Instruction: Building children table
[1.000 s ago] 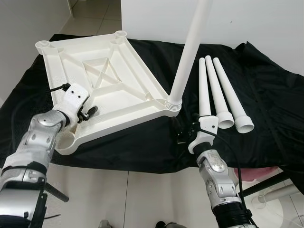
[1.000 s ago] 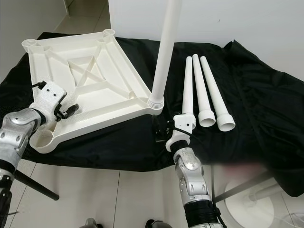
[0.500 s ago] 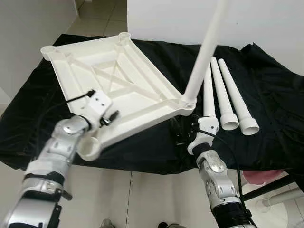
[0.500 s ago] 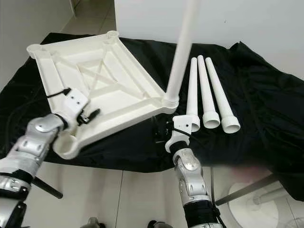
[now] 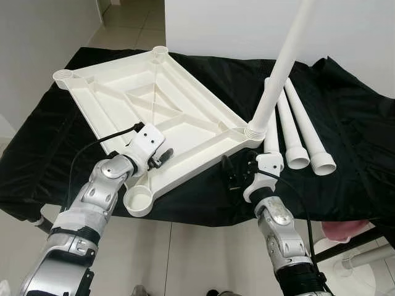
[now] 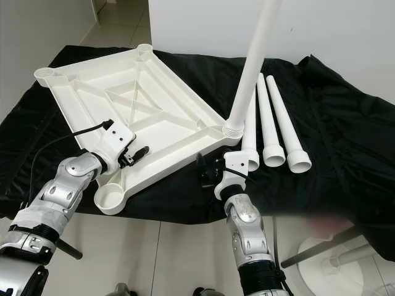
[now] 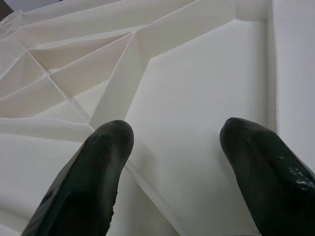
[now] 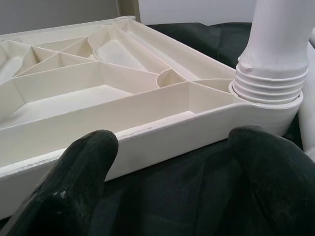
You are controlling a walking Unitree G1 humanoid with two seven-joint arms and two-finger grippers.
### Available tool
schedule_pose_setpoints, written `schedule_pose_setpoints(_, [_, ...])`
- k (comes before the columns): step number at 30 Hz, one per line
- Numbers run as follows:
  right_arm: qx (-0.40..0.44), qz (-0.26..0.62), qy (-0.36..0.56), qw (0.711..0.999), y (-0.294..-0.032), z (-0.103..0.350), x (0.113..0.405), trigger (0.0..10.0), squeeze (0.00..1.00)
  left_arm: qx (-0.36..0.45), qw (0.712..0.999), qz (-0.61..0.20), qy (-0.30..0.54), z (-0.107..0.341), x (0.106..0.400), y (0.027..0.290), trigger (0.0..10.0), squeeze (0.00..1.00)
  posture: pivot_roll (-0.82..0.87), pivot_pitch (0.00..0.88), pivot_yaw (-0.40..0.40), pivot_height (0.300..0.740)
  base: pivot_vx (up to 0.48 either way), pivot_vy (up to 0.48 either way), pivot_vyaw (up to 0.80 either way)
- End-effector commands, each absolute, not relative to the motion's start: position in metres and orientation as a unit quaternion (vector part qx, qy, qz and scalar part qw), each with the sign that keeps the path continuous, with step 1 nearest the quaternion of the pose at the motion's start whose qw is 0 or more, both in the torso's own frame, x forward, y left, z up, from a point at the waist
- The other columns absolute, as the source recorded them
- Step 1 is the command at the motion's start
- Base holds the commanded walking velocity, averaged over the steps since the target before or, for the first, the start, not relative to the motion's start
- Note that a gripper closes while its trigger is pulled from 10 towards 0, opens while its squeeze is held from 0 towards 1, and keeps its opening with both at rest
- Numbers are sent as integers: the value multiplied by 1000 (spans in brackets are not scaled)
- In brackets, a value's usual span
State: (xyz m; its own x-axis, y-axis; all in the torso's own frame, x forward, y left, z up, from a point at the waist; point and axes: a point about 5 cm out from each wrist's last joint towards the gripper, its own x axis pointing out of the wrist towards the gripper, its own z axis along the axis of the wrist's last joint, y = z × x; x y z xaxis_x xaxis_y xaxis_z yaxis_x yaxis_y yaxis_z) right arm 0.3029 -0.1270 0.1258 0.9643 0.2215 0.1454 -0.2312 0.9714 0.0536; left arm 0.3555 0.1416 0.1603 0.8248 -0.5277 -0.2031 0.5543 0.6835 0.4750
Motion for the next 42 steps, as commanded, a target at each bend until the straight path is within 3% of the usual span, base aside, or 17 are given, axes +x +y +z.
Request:
schedule_pose_setpoints(1, [34,121,-57,990,-125,120,301,10000,0,273,917,-283,60,151,356,158,10000,0,19,78,-26,740,0,0,0])
schedule_pose_setpoints(9, [39,90,-19,995,-128,111,307,10000,0,289,918,-267,49,166,359,180,10000,0,29,76,-31,740,0,0,0])
schedule_pose_setpoints(26, [56,79,21,995,-116,110,332,10000,0,307,911,-272,45,168,359,184,10000,0,40,97,-34,740,0,0,0])
schedule_pose_setpoints(42, [44,51,26,997,-124,124,362,10000,0,322,865,-378,71,138,334,155,10000,0,41,98,-34,740,0,0,0])
